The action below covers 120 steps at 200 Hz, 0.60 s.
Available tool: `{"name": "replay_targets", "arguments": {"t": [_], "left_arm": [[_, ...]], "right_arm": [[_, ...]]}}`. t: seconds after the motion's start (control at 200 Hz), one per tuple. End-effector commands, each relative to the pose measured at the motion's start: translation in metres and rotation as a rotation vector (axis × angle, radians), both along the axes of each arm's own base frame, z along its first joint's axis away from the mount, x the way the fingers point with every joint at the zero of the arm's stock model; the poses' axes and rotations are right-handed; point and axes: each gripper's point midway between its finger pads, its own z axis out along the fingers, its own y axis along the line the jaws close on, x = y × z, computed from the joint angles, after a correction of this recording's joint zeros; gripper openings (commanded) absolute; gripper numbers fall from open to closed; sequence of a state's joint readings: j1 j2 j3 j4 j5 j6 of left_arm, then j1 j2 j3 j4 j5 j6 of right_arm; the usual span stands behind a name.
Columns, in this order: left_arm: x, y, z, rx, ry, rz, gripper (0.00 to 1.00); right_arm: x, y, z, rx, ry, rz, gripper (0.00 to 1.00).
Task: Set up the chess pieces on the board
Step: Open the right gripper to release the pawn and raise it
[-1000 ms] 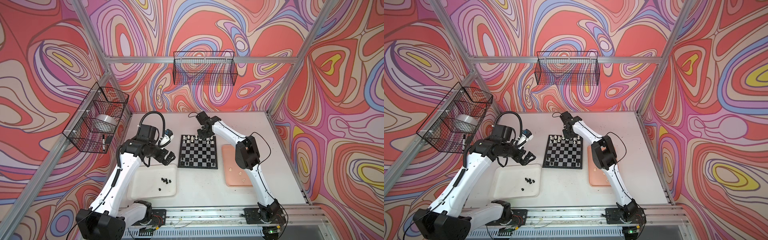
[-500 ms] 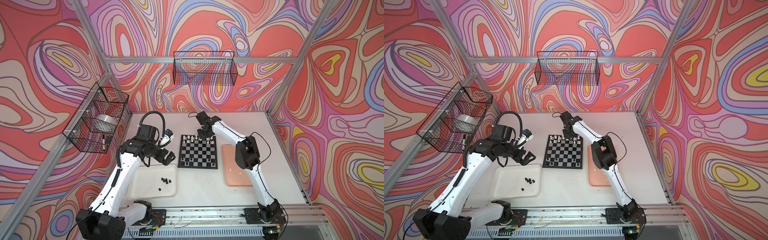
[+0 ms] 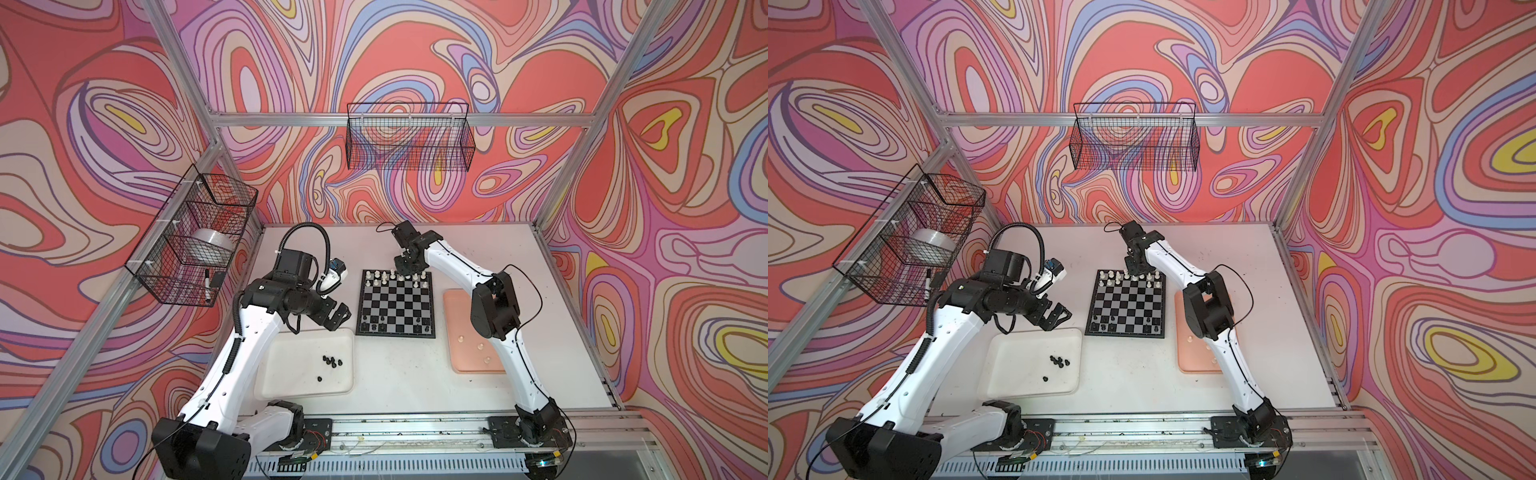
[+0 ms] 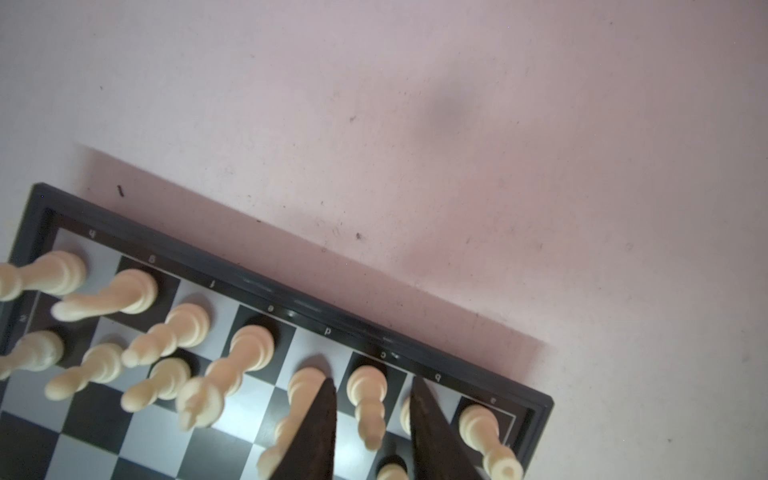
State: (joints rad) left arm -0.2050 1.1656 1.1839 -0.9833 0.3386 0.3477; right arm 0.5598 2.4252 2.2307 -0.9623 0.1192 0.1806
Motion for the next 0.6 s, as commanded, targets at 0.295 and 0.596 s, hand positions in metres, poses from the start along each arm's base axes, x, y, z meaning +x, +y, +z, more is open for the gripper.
{"name": "replay_targets", "arguments": {"t": [0.295, 0.596], "left_arm": [[-0.005, 0.001, -0.003, 0.015, 0.008, -0.014, 1.00], [-0.004, 0.000, 0.000, 0.016, 0.002, -0.018, 1.00]], "right_arm": [[0.013, 0.010, 0.071, 0.080, -0.156, 0.012, 0.28], [-0.002, 0.002, 0.126, 0.132, -0.225, -0.005, 0.25]]}}
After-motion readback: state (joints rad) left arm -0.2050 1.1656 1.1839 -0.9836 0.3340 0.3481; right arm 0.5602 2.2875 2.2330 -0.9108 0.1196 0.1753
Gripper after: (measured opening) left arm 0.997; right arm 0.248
